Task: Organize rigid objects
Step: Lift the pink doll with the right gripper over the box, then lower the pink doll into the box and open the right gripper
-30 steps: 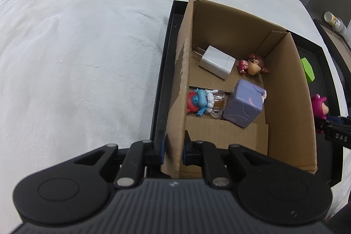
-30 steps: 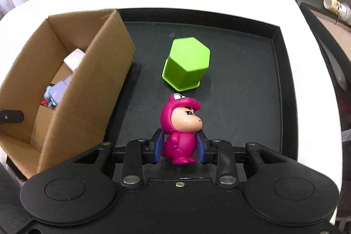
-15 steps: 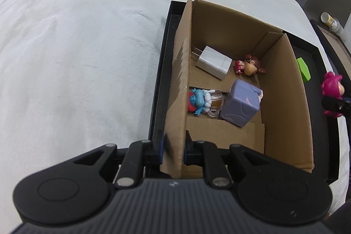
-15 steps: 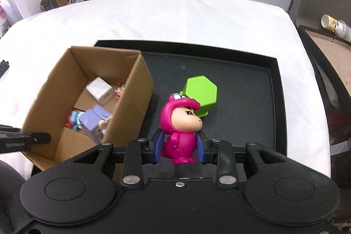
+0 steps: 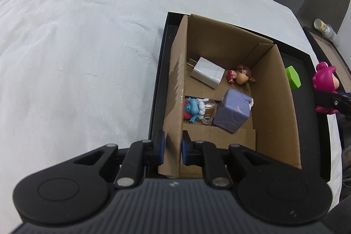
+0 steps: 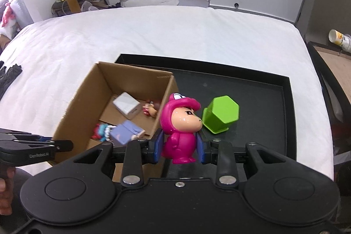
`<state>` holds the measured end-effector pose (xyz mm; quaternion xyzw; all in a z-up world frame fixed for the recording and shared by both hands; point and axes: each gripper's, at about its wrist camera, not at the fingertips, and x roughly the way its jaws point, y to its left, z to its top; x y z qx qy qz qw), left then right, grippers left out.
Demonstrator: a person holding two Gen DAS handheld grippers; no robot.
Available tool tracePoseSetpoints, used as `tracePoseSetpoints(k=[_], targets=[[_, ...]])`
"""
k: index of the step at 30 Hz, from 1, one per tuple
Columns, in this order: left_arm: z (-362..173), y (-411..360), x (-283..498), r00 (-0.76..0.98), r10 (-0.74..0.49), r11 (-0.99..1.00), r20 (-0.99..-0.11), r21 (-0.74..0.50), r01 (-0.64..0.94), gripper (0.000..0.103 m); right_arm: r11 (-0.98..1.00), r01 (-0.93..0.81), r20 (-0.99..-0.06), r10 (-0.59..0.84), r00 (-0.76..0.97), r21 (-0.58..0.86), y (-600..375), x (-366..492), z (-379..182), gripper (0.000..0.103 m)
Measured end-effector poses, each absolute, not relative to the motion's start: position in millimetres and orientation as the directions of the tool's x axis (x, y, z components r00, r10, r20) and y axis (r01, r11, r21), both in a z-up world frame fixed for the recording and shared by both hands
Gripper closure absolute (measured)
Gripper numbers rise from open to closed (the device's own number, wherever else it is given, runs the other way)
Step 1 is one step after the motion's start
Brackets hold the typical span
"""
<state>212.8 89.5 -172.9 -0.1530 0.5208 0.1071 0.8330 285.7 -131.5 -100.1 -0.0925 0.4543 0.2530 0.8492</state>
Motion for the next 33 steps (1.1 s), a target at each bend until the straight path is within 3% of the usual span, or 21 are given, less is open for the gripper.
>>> tracePoseSetpoints(k=[17,33], targets=[[-178.0,95.5,207.6,0.451,-0.002,0.922,-0.893,-0.176,-0.345,0.09,0.828,-0.545,-0.798,0.413,0.439,0.129,-99.2,280.9,-88.4,0.072],[-180.7,105.7,204.9,0.461,-0.04,0.911,-0.887,-0.222,-0.348,0.09,0.821,-0.562,-0.836,0.375,0.402,0.098,-57.9,289.9,-109.1,0.07]])
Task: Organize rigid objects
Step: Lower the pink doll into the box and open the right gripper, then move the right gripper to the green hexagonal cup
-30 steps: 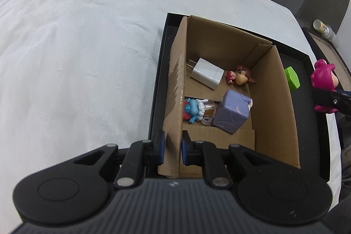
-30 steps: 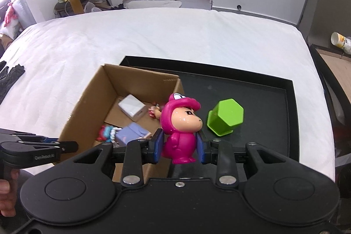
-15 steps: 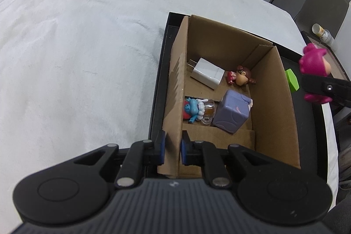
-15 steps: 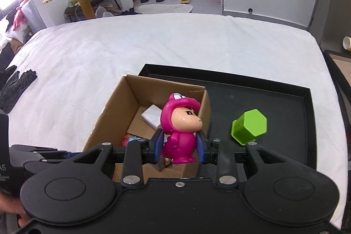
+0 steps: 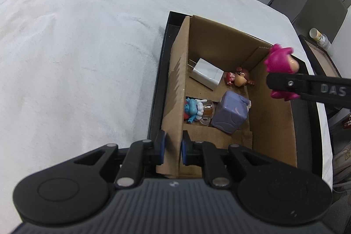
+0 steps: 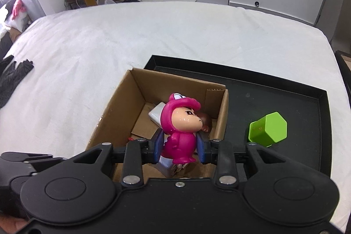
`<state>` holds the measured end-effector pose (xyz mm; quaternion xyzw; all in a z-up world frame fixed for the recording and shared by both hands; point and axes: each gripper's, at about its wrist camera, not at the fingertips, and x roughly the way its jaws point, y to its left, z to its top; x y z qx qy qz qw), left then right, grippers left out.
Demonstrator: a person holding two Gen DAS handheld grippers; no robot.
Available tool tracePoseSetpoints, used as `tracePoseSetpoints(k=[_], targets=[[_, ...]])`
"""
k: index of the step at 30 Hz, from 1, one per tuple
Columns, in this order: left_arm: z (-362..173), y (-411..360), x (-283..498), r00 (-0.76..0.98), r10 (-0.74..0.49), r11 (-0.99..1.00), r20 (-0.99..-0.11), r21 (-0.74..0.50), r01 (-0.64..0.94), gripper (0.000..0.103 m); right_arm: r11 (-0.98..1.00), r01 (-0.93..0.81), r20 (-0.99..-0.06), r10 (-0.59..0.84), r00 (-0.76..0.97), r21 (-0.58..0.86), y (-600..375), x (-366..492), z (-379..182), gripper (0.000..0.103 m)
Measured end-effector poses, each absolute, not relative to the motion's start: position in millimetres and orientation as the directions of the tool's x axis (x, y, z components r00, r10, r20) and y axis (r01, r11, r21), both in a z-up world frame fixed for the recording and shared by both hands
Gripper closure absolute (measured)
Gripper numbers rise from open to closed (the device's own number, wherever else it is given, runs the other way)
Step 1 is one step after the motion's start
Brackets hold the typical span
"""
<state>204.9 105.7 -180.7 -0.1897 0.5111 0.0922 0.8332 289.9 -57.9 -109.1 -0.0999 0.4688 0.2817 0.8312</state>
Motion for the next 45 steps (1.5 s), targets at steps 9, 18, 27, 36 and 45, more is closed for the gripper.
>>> tracePoseSetpoints(k=[9,18,27,36,45], targets=[[-182.3,108.7,203.6,0.465,-0.051,0.91,-0.884,-0.233,-0.344,0.089,0.836,-0.539,-0.833,0.368,0.413,0.102,-61.3,285.3,-109.4,0.065],[-182.3,108.3,203.1,0.466,-0.048,0.91,-0.884,-0.231,-0.344,0.089,0.852,-0.508,-0.806,0.389,0.446,0.13,-83.2,286.6,-95.3,0.065],[-181.4,105.0,204.3,0.463,-0.034,0.914,-0.886,-0.215,-0.344,0.089,0.859,-0.486,-0.8,0.404,0.443,0.164,-101.8,288.7,-91.6,0.065],[-179.9,99.5,206.3,0.456,-0.016,0.919,-0.89,-0.193,-0.345,0.09,0.867,-0.46,-0.802,0.407,0.438,0.189,-126.0,292.0,-100.1,0.061],[-179.2,92.8,210.4,0.441,0.018,0.925,-0.897,-0.153,-0.349,0.09,0.871,-0.435,-0.802,0.422,0.422,0.229,-152.4,298.8,-117.9,0.049]])
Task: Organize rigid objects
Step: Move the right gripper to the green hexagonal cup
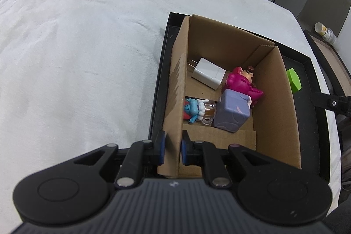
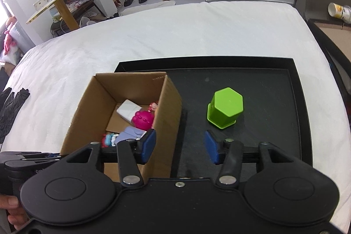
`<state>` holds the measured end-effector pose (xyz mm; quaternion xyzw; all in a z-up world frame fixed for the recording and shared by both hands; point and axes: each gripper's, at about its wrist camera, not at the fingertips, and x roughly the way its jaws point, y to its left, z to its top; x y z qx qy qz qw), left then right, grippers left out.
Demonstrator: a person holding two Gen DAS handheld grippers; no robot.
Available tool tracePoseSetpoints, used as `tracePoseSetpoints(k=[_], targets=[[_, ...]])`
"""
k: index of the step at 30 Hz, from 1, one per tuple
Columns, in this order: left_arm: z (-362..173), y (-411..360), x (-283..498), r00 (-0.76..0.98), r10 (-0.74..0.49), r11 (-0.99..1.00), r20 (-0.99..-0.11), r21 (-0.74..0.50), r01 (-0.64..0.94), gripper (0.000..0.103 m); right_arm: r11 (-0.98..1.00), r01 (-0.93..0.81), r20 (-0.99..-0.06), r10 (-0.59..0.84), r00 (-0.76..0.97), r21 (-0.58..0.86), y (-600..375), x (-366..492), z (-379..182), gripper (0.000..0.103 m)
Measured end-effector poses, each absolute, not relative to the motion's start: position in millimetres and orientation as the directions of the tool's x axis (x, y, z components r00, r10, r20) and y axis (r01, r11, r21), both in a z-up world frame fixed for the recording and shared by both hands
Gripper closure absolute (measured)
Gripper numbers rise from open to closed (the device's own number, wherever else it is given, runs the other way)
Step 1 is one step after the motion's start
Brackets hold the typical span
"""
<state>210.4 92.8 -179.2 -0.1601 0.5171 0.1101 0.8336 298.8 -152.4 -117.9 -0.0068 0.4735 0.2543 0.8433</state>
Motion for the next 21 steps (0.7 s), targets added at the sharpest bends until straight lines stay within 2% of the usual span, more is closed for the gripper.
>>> tracePoseSetpoints(k=[6,16,21], targets=[[-180.6,87.9,214.5,0.427,0.044,0.927,-0.903,-0.122,-0.354,0.09,0.869,-0.431,-0.795,0.434,0.424,0.244,-168.7,305.6,-130.5,0.041],[-181.7,81.3,221.0,0.397,0.083,0.931,-0.914,-0.071,-0.357,0.09,0.863,-0.38,-0.767,0.482,0.424,0.333,-194.1,325.2,-161.7,0.039],[-184.3,80.7,224.9,0.379,0.095,0.929,-0.92,-0.055,-0.367,0.09,0.853,-0.381,-0.759,0.503,0.413,0.358,-194.9,335.7,-172.5,0.033]])
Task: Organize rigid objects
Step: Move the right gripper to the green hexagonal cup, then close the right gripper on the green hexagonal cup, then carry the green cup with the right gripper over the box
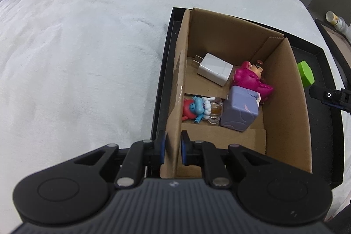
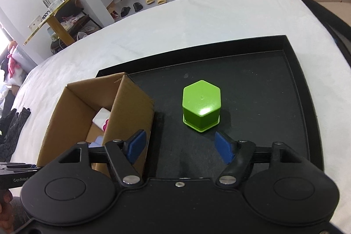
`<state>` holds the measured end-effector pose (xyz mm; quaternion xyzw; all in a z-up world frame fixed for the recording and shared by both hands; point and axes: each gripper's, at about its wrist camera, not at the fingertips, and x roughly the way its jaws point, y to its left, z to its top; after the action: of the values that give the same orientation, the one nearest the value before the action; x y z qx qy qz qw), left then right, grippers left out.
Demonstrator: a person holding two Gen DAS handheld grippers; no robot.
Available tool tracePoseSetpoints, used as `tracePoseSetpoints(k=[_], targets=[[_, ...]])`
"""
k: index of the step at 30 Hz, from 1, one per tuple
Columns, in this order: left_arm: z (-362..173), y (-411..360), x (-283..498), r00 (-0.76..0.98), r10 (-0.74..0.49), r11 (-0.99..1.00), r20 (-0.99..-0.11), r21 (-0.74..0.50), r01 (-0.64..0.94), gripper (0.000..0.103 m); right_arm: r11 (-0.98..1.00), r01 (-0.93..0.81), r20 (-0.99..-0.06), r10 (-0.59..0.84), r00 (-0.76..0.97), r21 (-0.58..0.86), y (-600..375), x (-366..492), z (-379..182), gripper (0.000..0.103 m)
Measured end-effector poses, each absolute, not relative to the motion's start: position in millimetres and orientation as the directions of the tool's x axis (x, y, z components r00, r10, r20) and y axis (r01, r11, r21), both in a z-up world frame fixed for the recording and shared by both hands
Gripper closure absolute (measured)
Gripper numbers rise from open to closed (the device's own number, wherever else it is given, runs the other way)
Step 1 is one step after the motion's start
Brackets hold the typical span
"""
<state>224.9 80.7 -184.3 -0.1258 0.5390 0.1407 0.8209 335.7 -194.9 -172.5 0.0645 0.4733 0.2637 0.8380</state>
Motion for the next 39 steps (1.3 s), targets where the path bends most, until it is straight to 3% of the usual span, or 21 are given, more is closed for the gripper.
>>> tracePoseSetpoints(k=[19,20,22,23,39], targets=[[-189.3,75.2,240.0,0.316,0.127,0.921,-0.94,-0.007,-0.389,0.09,0.857,-0.343,-0.731,0.509,0.455,0.384,-196.9,372.0,-204.2,0.034],[-189.6,75.4,240.2,0.318,0.126,0.922,-0.94,-0.008,-0.388,0.09,0.86,-0.341,-0.729,0.506,0.461,0.381,-197.3,371.9,-204.5,0.036],[-189.7,75.5,239.9,0.319,0.124,0.922,-0.939,-0.01,-0.387,0.09,0.857,-0.342,-0.726,0.51,0.461,0.385,-197.9,371.1,-205.6,0.052],[-189.7,75.4,239.6,0.319,0.125,0.923,-0.939,-0.009,-0.385,0.09,0.851,-0.349,-0.722,0.52,0.455,0.393,-198.4,370.3,-206.3,0.054],[-181.8,71.5,235.5,0.347,0.13,0.933,-0.929,-0.004,-0.36,0.09,0.875,-0.332,-0.721,0.48,0.499,0.352,-207.7,346.3,-181.1,0.055]])
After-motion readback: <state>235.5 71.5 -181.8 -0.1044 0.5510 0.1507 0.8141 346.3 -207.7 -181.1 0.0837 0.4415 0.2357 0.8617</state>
